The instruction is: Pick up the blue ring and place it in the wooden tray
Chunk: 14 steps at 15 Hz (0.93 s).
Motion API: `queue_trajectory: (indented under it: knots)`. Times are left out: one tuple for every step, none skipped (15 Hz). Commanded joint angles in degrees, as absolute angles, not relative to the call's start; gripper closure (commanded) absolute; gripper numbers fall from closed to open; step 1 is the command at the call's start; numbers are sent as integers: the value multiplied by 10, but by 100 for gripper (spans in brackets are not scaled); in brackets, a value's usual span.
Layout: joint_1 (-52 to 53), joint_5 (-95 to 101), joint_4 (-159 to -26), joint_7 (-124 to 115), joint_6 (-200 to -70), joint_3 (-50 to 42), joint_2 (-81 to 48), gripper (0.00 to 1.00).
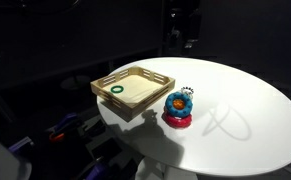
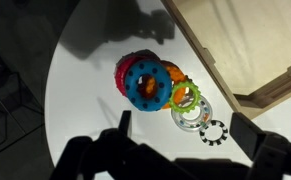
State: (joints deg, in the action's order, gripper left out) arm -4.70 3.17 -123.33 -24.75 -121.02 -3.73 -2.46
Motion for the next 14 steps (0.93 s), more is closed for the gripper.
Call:
queue_trajectory:
  knots:
    - [-46, 45, -1237, -274, -1252, -48, -56, 0]
    - [-46, 42, -1241, -274, -1272, -51, -66, 0]
    - [-45, 40, -1244, -275, -1290, -54, -76, 0]
    - [-44, 39, -1248, -276, -1310, -57, -86, 0]
    - [-43, 38, -1251, -276, -1327, -60, -96, 0]
    - [-42, 37, -1255, -278, -1342, -63, -105, 0]
    - [-42, 35, -1259, -279, -1355, -66, -113, 0]
    - [-40, 34, -1261, -281, -1364, -69, -121, 0]
    - [-39, 33, -1263, -283, -1371, -71, -128, 0]
    - [-37, 34, -1265, -285, -1375, -74, -134, 0]
    - [-35, 34, -1268, -286, -1378, -76, -139, 0]
    - [-34, 34, -1269, -287, -1381, -77, -144, 0]
    - [-33, 33, -1270, -288, -1383, -78, -148, 0]
    - [-30, 34, -1269, -291, -1384, -79, -153, 0]
